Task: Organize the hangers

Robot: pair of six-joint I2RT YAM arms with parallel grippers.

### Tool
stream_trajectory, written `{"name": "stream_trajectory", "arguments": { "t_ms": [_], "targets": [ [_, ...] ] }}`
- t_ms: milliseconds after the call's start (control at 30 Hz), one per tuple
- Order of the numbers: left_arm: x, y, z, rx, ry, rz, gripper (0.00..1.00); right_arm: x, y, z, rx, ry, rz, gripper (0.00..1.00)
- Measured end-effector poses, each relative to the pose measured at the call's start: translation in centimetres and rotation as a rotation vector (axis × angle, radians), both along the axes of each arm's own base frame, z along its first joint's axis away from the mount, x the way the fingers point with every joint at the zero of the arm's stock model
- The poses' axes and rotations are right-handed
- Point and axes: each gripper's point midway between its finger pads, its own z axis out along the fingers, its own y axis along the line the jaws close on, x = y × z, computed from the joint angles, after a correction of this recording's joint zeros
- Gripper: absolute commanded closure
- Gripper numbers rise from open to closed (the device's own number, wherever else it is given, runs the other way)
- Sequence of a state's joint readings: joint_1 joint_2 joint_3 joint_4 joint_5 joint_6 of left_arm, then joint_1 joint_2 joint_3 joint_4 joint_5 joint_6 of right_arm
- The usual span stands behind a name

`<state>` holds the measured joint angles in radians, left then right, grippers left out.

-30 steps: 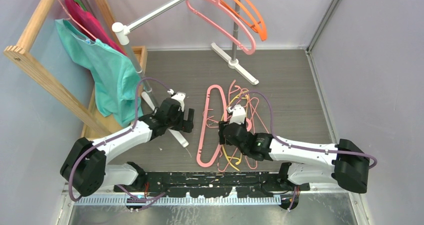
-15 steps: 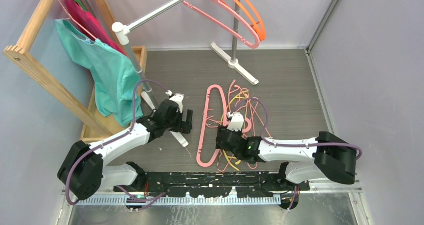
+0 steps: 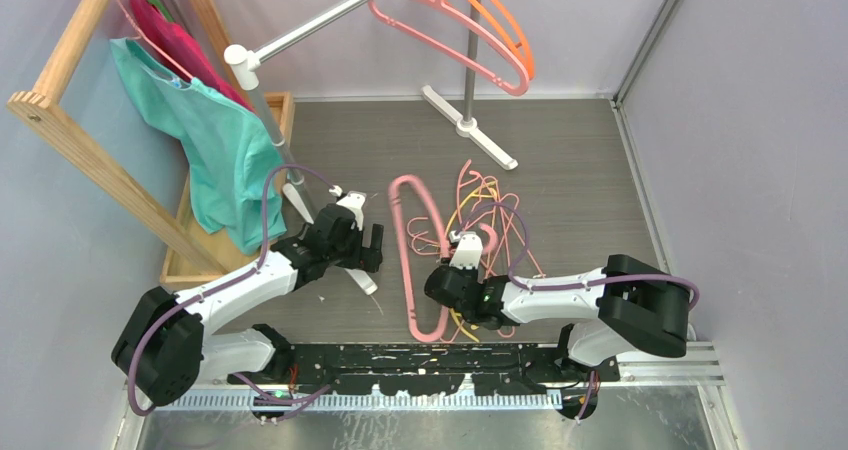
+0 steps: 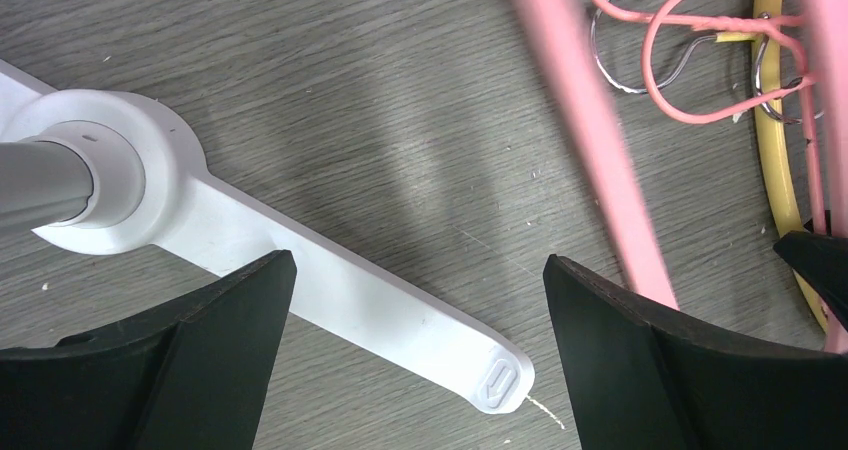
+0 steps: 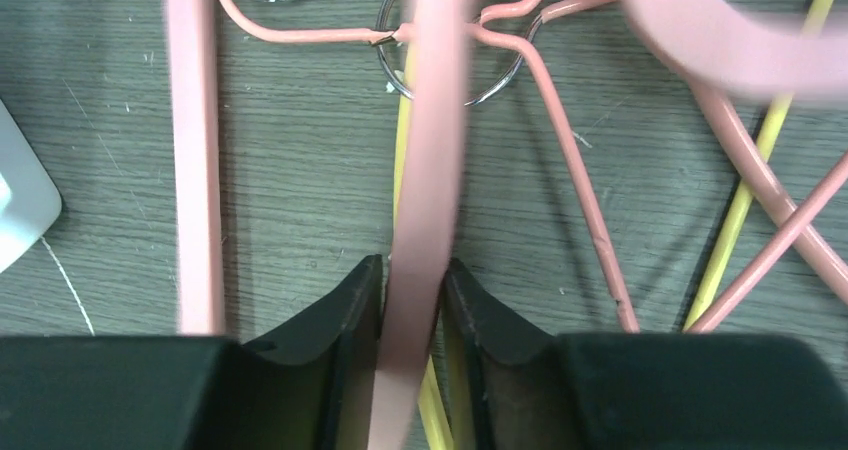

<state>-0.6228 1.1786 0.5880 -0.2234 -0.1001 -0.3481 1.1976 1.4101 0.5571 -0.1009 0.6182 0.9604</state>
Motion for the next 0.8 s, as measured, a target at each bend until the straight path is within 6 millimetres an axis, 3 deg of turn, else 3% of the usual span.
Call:
{"name": "stream_trajectory", "arguments": {
  "t_ms": [200, 333, 600, 800],
  "targets": [
    [0.0, 0.0, 0.0, -0.001, -0.001, 0.000, 0.02, -0.2, -0.1, 0.6, -0.036, -0.016, -0.007, 0.83],
    [0.0, 0.0, 0.0, -0.001, -0.001, 0.000, 0.02, -0.1, -0.4, 2.1, -0.089, -0.050, -0.009, 0.85],
    [0.0, 0.0, 0.0, -0.002, -0.001, -0.001, 0.02, 1.0, 0.1, 9.6, -0.185, -0.202, 0.016, 0.93],
    [0.0, 0.0, 0.0, -0.002, -0.001, -0.001, 0.02, 2.7, -0.6, 15.2, -0.322, -0.343, 0.026, 0.94]
  ]
}}
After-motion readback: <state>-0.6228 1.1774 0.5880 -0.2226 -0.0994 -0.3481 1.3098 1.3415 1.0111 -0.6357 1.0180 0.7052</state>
